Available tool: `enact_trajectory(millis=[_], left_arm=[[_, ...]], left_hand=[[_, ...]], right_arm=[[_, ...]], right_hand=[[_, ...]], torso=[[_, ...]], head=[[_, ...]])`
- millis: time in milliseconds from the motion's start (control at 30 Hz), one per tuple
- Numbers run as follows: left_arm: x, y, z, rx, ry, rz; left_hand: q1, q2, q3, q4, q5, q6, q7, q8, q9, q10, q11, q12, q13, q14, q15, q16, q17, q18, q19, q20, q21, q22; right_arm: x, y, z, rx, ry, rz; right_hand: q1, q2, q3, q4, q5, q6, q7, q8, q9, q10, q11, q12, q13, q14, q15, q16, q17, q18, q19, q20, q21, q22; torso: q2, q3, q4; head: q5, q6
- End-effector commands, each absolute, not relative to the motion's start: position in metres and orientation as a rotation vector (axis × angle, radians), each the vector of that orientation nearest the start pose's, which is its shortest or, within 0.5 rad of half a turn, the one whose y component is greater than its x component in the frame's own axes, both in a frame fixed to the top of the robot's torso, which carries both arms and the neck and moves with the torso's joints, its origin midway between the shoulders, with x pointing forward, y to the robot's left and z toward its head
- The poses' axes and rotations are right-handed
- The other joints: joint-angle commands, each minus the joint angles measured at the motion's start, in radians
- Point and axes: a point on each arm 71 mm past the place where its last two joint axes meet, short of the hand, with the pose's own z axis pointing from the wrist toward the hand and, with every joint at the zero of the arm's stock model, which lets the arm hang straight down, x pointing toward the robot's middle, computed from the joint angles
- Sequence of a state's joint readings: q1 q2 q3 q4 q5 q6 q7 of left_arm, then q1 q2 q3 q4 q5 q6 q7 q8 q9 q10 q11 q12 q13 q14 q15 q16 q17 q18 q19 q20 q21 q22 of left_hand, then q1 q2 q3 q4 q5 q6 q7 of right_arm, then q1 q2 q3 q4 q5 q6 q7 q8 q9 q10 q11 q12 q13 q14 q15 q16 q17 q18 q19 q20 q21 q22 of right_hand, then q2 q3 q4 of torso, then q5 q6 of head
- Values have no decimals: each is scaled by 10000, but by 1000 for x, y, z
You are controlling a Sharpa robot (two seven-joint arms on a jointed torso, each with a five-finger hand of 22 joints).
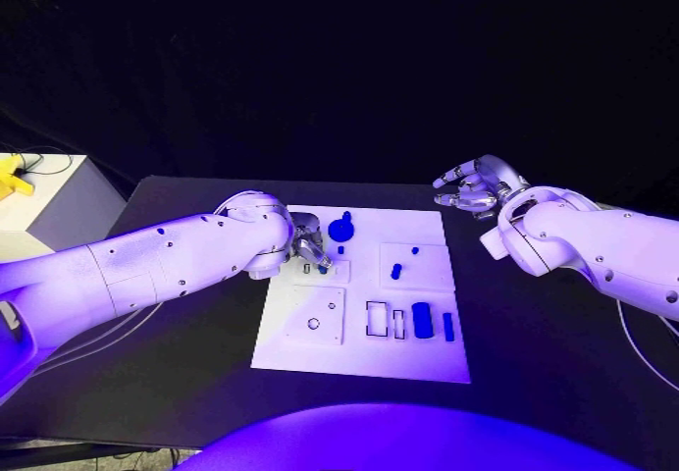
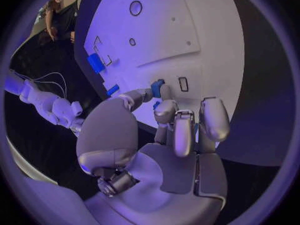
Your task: Assemble the parts on the task board
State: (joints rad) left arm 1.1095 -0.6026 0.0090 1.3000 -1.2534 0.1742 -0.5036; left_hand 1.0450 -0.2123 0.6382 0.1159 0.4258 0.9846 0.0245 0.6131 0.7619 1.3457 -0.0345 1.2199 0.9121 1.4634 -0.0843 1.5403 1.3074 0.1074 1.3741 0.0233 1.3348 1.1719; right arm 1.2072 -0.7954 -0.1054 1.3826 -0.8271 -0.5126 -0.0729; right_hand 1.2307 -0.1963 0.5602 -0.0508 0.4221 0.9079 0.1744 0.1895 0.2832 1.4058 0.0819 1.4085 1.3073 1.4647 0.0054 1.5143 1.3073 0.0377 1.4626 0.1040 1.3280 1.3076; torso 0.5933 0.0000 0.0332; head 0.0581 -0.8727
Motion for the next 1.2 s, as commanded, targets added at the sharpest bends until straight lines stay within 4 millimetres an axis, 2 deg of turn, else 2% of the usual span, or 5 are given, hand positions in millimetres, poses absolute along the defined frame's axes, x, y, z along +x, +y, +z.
enact_trajectory(millis=[33,667,833,933,1200], left_arm=[[495,157,-271,-201,23647,-3576],[495,157,-272,-269,23677,-3579],[495,158,-272,-306,23643,-3577],[496,158,-271,-335,23609,-3580],[495,157,-270,-330,23572,-3624]], left_hand=[[-115,-22,-74,22,-48,44,12,-31,-10,-17,-75,-8,4,931,-76,23,2109,-204,24,-31,-42,4],[-145,-89,-891,522,-243,150,15,-125,-110,-24,-72,-8,59,931,-76,25,2110,-206,34,-35,-60,2],[-49,-62,-1246,756,-566,179,15,-172,-152,-28,-71,-17,74,931,-75,26,2111,-207,40,-34,-66,5],[94,-1,-1442,916,-994,195,16,-208,-183,-33,-70,-29,81,930,-73,25,2107,-206,41,-33,-73,2],[109,-59,-1754,1209,-1283,213,37,-243,-215,-40,-52,-42,88,928,-63,23,2103,-207,43,-24,-80,1]], right_arm=[[509,-236,-212,5476,16633,7603],[509,-236,-212,5479,16622,7601],[509,-236,-212,5480,16618,7601],[509,-236,-212,5480,16614,7601],[509,-236,-212,5484,16608,7599]], right_hand=[[24,-76,-3,75,35,-84,-19,46,-8,-64,7,-20,759,774,-32,-57,1614,123,380,-42,-35,1544],[24,-76,-3,75,35,-84,-19,46,-8,-64,7,-20,759,774,-32,-57,1614,123,380,-42,-35,1544],[13,-76,-6,94,37,-90,-19,50,-12,-62,7,-18,762,772,-32,-63,1607,123,379,-42,-42,1542],[13,-76,-6,94,37,-90,-19,50,-12,-62,7,-18,762,772,-32,-63,1607,123,379,-42,-42,1542],[3,-78,-10,105,38,-92,-18,52,-13,-70,8,-27,754,771,-31,-66,1602,125,377,-42,-51,1538]], torso=[[-2,0,-1],[-2,-2,-3],[-2,0,-2],[0,-1,-3],[2,-6,-7]], head=[[3,1],[-7,1],[-8,1],[-11,1],[-14,1]])
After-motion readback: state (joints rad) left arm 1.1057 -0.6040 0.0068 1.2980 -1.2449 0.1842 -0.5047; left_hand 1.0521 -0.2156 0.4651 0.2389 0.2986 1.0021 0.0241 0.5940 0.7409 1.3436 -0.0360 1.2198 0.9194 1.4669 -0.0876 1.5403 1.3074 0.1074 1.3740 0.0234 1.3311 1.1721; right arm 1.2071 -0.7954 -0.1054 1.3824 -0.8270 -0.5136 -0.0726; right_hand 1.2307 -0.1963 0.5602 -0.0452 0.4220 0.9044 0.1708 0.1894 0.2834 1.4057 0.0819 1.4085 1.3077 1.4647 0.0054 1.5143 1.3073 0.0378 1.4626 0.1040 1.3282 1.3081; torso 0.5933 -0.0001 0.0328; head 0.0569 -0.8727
